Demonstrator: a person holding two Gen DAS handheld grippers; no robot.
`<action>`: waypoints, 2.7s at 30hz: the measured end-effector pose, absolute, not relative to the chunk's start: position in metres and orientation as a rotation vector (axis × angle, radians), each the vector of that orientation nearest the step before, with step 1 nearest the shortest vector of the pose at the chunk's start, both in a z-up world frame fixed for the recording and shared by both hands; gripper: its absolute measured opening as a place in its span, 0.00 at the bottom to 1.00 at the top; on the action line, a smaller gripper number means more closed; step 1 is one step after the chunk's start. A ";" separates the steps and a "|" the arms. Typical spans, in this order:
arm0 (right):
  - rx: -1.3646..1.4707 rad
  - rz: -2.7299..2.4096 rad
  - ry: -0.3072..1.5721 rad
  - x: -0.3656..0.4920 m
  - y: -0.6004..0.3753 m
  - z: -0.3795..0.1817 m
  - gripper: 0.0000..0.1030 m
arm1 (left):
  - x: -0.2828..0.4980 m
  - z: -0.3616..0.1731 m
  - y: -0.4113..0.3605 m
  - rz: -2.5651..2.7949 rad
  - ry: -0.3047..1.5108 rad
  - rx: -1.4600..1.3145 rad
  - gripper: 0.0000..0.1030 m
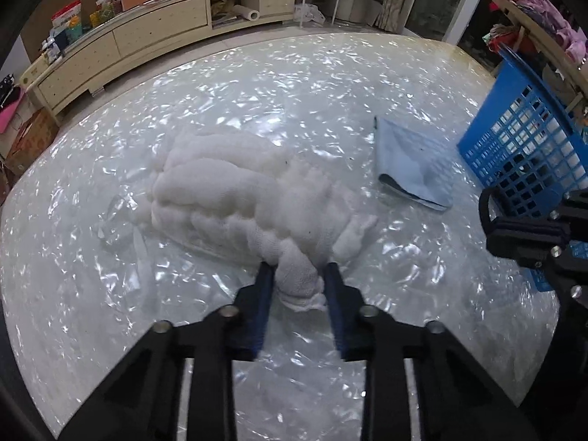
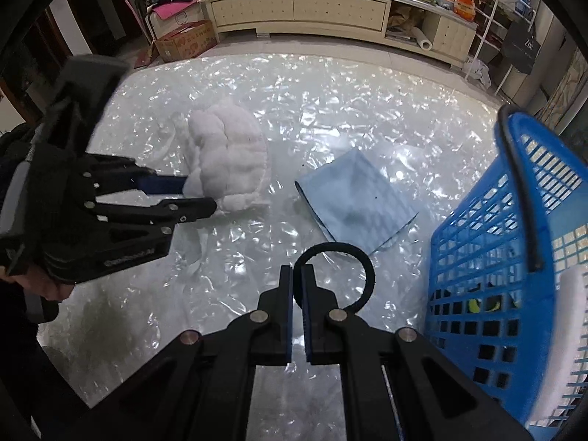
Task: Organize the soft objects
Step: 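Grasp the white puffy glove with the left gripper while the right gripper lifts the hair tie, then drop the hair tie into the basket with the right gripper while the left gripper holds the glove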
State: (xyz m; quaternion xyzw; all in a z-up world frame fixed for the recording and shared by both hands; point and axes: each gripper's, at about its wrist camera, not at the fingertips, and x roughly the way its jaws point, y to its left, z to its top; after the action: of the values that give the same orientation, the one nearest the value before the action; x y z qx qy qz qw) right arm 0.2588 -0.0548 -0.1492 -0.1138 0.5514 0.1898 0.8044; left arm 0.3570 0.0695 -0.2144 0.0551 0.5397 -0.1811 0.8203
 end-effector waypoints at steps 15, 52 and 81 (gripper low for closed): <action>-0.249 0.425 1.067 0.220 -0.066 -0.080 0.04 | 0.290 -0.134 0.067 -0.381 1.050 0.043 0.13; -0.167 0.236 1.179 0.231 -0.201 -0.102 0.04 | 0.229 -0.101 0.016 -0.377 1.028 0.039 0.13; -0.141 0.234 1.179 0.220 -0.214 -0.082 0.04 | 0.208 -0.082 0.019 -0.377 0.979 0.021 0.13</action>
State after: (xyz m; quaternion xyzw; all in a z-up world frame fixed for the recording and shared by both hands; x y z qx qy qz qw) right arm 0.2198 -0.2138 -0.0817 -0.0663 0.5540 0.1098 0.8226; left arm 0.2075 0.0189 -0.0818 0.0102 0.4673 -0.1800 0.8655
